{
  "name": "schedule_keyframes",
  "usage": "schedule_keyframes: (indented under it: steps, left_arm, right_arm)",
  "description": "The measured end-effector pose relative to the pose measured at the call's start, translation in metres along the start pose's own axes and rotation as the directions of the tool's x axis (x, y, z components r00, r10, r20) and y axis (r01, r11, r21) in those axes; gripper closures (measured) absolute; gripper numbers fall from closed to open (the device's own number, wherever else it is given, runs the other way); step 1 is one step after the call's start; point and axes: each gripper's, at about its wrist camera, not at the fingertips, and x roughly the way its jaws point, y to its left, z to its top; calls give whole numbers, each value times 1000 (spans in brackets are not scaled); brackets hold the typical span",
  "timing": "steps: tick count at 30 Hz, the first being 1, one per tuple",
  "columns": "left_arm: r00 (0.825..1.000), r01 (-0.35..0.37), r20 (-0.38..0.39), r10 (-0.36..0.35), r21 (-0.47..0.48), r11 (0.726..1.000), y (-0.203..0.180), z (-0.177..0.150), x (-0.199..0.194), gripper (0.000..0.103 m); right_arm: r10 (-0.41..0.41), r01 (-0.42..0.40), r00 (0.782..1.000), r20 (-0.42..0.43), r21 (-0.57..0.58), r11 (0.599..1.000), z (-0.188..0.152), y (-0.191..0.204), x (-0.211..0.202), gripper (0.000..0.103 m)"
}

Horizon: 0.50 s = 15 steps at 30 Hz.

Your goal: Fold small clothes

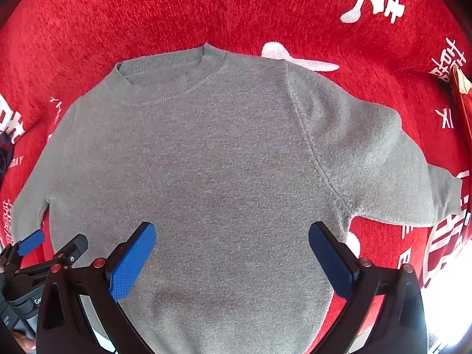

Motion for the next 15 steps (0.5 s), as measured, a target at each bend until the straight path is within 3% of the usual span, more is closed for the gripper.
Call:
schedule_keyframes:
  steps: [15]
  left_arm:
    - [1000,-13,-8,13,-7,1000,9,1,12,0]
  right_arm:
    - [-10,10,1000,-13,-12,1000,-2,8,6,0]
